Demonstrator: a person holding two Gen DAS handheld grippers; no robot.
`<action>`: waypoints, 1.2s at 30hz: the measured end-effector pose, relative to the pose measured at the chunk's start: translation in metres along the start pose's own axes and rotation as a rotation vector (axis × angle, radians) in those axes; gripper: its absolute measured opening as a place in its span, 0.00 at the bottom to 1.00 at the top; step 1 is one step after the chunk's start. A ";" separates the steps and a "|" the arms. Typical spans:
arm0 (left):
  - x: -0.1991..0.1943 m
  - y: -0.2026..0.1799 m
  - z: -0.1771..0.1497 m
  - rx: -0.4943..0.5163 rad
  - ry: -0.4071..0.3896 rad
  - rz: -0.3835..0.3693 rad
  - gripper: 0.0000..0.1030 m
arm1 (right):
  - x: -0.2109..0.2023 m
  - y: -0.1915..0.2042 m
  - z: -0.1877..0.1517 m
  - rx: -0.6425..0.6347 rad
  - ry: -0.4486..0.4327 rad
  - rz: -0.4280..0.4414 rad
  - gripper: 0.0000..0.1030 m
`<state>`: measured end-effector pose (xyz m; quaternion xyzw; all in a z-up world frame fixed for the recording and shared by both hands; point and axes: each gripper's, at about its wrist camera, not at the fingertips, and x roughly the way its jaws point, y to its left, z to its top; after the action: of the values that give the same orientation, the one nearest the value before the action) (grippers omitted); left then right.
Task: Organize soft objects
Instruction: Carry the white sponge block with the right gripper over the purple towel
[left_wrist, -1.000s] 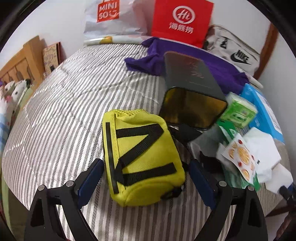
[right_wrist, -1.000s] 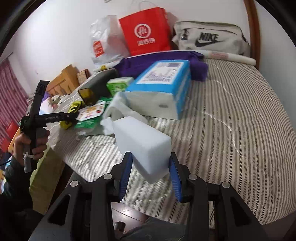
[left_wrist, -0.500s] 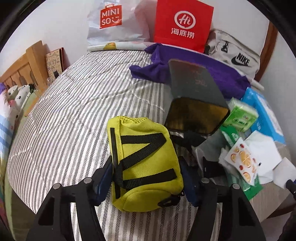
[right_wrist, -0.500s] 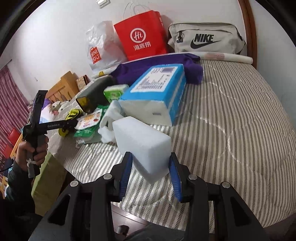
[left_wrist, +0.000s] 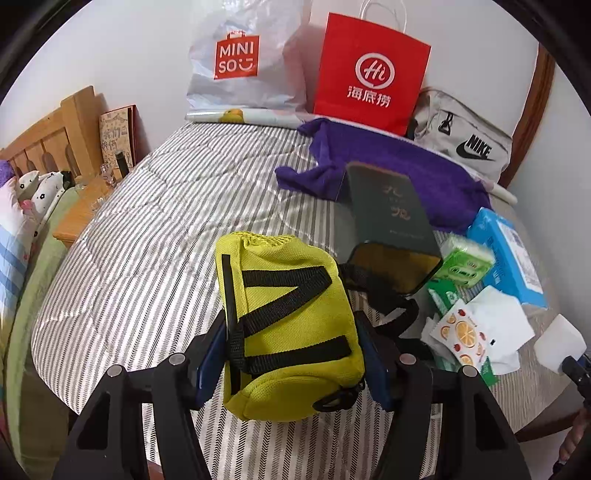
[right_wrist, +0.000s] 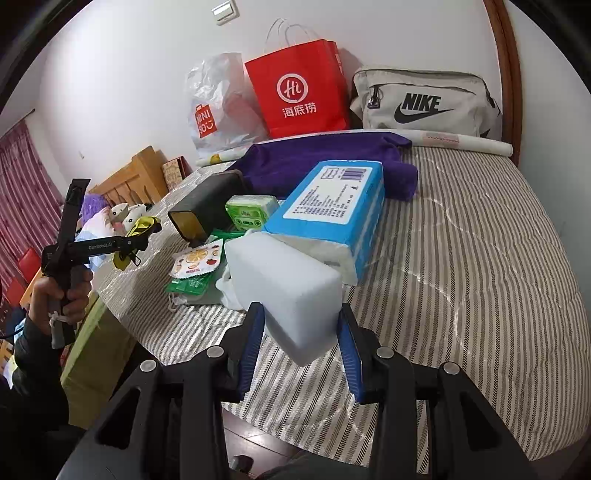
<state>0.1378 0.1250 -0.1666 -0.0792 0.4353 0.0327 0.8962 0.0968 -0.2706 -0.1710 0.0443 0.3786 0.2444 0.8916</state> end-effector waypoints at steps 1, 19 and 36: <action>-0.003 0.001 0.001 0.002 -0.006 -0.002 0.60 | -0.001 0.001 0.002 0.000 -0.002 0.004 0.39; -0.007 -0.011 0.033 -0.013 -0.046 -0.115 0.60 | -0.007 0.003 0.049 0.021 -0.080 -0.020 0.39; 0.003 -0.021 0.080 0.009 -0.072 -0.127 0.60 | 0.024 -0.001 0.121 0.053 -0.134 -0.044 0.39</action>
<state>0.2043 0.1176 -0.1177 -0.1012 0.3968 -0.0234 0.9120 0.1962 -0.2473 -0.1012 0.0760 0.3252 0.2110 0.9187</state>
